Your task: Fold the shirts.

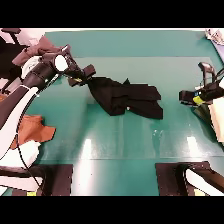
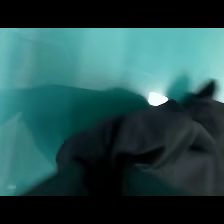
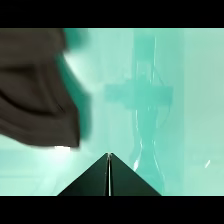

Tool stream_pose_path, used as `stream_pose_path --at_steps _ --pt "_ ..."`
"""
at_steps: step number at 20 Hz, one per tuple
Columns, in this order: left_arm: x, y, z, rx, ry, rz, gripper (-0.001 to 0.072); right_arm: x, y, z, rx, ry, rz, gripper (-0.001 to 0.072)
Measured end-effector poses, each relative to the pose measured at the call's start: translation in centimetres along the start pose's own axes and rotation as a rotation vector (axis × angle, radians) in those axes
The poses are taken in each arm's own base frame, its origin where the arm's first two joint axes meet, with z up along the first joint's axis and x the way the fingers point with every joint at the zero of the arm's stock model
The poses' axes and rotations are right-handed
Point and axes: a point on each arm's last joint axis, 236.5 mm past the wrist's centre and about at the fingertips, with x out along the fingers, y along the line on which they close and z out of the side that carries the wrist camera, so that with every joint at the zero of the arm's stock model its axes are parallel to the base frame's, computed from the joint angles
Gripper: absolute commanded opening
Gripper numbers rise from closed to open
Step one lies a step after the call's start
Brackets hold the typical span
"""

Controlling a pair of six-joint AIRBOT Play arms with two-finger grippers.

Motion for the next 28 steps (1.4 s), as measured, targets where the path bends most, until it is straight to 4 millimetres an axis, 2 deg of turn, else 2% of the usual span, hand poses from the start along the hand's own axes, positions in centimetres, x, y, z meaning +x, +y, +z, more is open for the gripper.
stream_pose_path --at_steps 3,5,6,10,13,17,18,20,21,22,25,26,28 --pt "-0.4 2.6 1.1 0.038 -0.005 0.072 0.0669 0.8 -0.4 -1.7 -0.003 0.018 -0.004 0.0023" --pt "-1.2 3.6 1.7 0.091 0.007 0.095 0.0668 1.0 -0.5 -2.4 -0.006 0.022 -0.005 0.0023" --pt "-1.5 3.2 1.2 0.129 0.036 0.077 0.0668 1.0 -0.5 -2.5 -0.009 0.017 -0.004 0.0023" --pt "-1.4 -1.1 -2.7 0.286 0.142 -0.043 0.0668 1.0 -0.3 -2.7 -0.012 0.002 0.006 0.0023" --pt "0.4 -3.2 -5.9 0.360 0.204 -0.083 0.0668 1.0 0.1 -2.8 -0.009 -0.001 0.020 0.0023" --pt "3.3 -3.9 -9.0 0.410 0.271 -0.083 0.0666 1.0 0.2 -3.0 -0.006 0.004 0.028 0.0023" --pt "4.0 -3.9 -9.4 0.418 0.280 -0.078 0.0604 0.9 0.2 -3.0 -0.006 0.006 0.027 0.0023" --pt "5.1 -3.2 -9.9 0.445 0.291 -0.048 0.0322 0.9 0.3 -3.1 -0.006 0.008 0.028 0.0023" --pt "5.4 -2.7 -9.9 0.460 0.290 -0.029 0.0078 0.9 0.3 -3.1 -0.005 0.009 0.028 0.0023" --pt "5.6 -2.2 -9.7 0.477 0.287 -0.007 0.0031 0.9 0.3 -3.2 -0.005 0.012 0.028 0.0023" --pt "5.0 -2.4 -8.9 0.529 0.270 0.011 0.0031 0.9 0.3 -3.2 -0.005 0.014 0.030 0.0023" --pt "4.0 -2.8 -8.3 0.548 0.255 0.012 0.0031 0.9 0.3 -3.2 -0.005 0.014 0.030 0.0023" --pt "0.8 -3.6 -6.3 0.597 0.189 0.026 0.0031 0.9 0.3 -3.2 -0.005 0.014 0.030 0.0023"
